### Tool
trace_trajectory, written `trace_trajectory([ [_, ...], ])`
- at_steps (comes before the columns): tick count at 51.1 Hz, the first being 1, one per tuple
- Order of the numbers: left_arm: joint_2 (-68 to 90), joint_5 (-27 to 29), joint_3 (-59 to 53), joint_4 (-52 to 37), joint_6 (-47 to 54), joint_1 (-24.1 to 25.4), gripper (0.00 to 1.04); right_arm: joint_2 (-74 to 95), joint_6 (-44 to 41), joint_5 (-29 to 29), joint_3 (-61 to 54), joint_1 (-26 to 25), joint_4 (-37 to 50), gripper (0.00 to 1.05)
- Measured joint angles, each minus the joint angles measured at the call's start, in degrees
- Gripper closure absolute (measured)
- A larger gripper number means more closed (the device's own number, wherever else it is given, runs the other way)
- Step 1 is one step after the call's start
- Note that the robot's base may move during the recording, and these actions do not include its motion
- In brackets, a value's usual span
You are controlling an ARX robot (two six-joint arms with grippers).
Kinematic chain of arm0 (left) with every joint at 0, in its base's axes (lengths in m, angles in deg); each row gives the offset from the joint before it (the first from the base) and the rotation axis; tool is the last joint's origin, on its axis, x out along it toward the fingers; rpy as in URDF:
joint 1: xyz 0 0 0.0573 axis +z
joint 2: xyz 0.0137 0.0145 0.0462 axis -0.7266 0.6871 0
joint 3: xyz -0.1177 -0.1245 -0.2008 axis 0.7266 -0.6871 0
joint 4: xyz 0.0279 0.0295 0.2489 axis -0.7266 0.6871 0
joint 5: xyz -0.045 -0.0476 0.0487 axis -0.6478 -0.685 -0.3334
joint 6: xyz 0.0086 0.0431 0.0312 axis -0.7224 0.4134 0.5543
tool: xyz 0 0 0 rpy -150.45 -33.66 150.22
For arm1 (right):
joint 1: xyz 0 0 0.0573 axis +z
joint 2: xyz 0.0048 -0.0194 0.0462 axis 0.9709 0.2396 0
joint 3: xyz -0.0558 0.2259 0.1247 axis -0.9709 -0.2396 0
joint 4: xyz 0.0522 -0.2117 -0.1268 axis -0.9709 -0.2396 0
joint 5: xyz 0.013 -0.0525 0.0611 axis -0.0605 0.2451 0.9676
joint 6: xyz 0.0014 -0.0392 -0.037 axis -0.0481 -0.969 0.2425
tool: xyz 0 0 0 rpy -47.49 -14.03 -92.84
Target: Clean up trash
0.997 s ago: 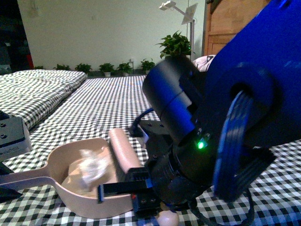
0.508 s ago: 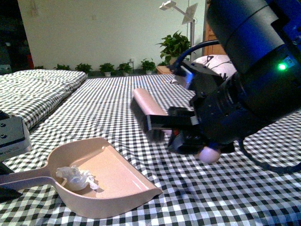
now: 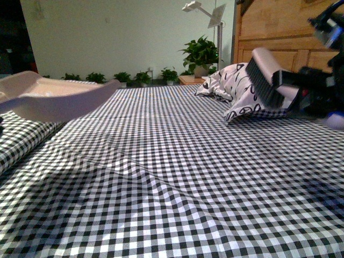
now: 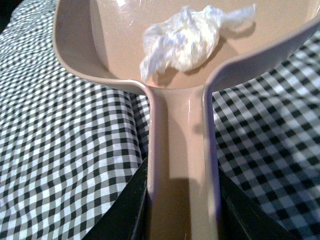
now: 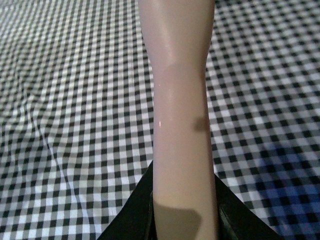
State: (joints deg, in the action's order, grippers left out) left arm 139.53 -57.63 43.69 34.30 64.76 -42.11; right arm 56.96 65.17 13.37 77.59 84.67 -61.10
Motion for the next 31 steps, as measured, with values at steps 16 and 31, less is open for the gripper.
trace_trajectory([
  [16,-16.17,6.78,-3.63,3.63,-12.66,-2.51,0.77,-15.45,-0.55,-1.42,-5.62,-1.6,4.02,0.85],
  [31,-36.61,7.63,-13.09,14.12,-14.51,-9.16,0.77,-34.27,0.44,1.46,-7.23,-3.43,0.13,0.85],
])
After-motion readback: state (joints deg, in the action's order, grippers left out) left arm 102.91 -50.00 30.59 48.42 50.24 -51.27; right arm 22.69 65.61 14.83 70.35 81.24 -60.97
